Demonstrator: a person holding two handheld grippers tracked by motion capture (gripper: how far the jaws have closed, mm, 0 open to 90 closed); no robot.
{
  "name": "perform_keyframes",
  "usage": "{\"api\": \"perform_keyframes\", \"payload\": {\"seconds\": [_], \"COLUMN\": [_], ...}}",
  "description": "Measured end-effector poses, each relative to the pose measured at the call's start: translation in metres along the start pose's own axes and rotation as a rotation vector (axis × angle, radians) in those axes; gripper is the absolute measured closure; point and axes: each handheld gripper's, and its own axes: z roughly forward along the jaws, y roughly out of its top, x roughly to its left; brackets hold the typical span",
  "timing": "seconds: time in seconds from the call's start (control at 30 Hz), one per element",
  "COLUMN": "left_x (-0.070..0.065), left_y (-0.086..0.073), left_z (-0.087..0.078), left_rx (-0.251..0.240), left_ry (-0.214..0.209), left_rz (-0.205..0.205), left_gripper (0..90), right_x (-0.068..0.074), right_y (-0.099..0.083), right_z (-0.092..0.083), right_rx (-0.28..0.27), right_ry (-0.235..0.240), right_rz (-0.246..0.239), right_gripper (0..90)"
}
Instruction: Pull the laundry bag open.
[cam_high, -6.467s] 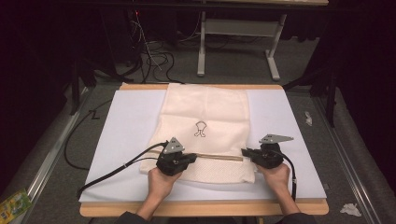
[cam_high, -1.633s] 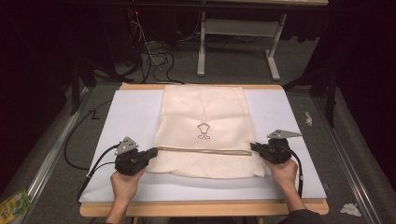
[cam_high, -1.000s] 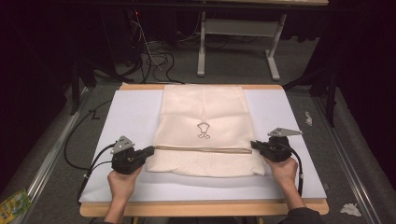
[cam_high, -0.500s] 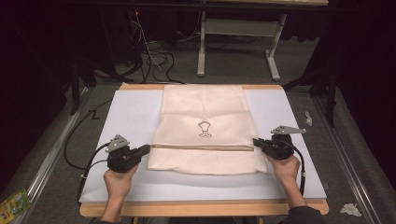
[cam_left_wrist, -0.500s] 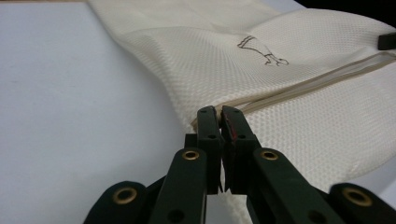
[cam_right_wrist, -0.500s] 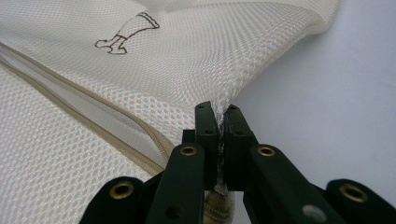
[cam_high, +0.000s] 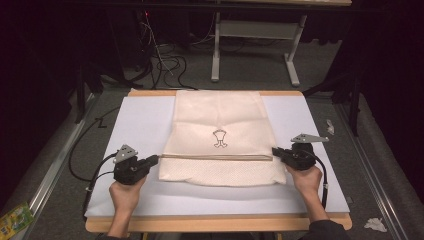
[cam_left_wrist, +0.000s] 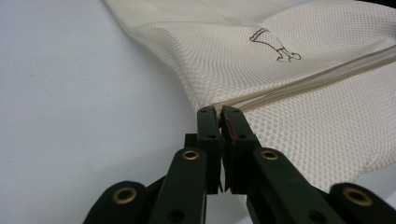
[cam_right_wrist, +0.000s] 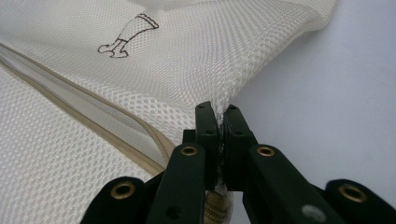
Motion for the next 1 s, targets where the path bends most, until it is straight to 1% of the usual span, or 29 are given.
{"api": "perform_keyframes", "payload": {"seconds": [0.07, 0.1, 0.2, 0.27, 0.4, 0.47, 0.67, 0.8, 1.0], "left_x": [0.000, 0.000, 0.000, 0.000, -0.001, -0.001, 0.000, -0.002, -0.003], "left_y": [-0.001, -0.001, 0.000, 0.000, -0.001, -0.002, -0.005, -0.008, -0.008], "left_z": [0.000, -0.001, -0.003, -0.004, -0.003, -0.003, -0.001, 0.000, 0.001], "left_rx": [0.000, -0.002, -0.004, -0.008, -0.015, -0.017, 0.003, 0.019, 0.027], "left_ry": [-0.002, -0.004, -0.024, -0.025, -0.014, -0.012, -0.021, -0.020, -0.022], "left_rz": [-0.005, -0.008, -0.012, -0.013, -0.013, -0.015, -0.021, -0.016, -0.018], "left_gripper": [87.2, 87.2, 87.1, 87.1, 86.9, 86.9, 86.9, 86.9, 86.8], "right_x": [0.002, 0.002, 0.002, 0.001, 0.001, 0.002, 0.001, 0.000, -0.001], "right_y": [0.000, 0.001, 0.001, 0.000, -0.001, -0.002, -0.005, -0.008, -0.013], "right_z": [0.000, 0.000, 0.000, 0.000, 0.002, 0.003, 0.005, 0.008, 0.014], "right_rx": [-0.002, -0.006, -0.013, -0.009, -0.006, 0.004, 0.012, 0.034, 0.058], "right_ry": [0.000, -0.001, 0.002, 0.012, 0.011, 0.012, 0.012, 0.010, 0.004], "right_rz": [0.000, -0.013, 0.001, 0.014, 0.013, 0.018, 0.020, 0.027, 0.032], "right_gripper": [88.5, 88.4, 88.2, 88.1, 87.5, 87.3, 86.8, 86.2, 86.0]}}
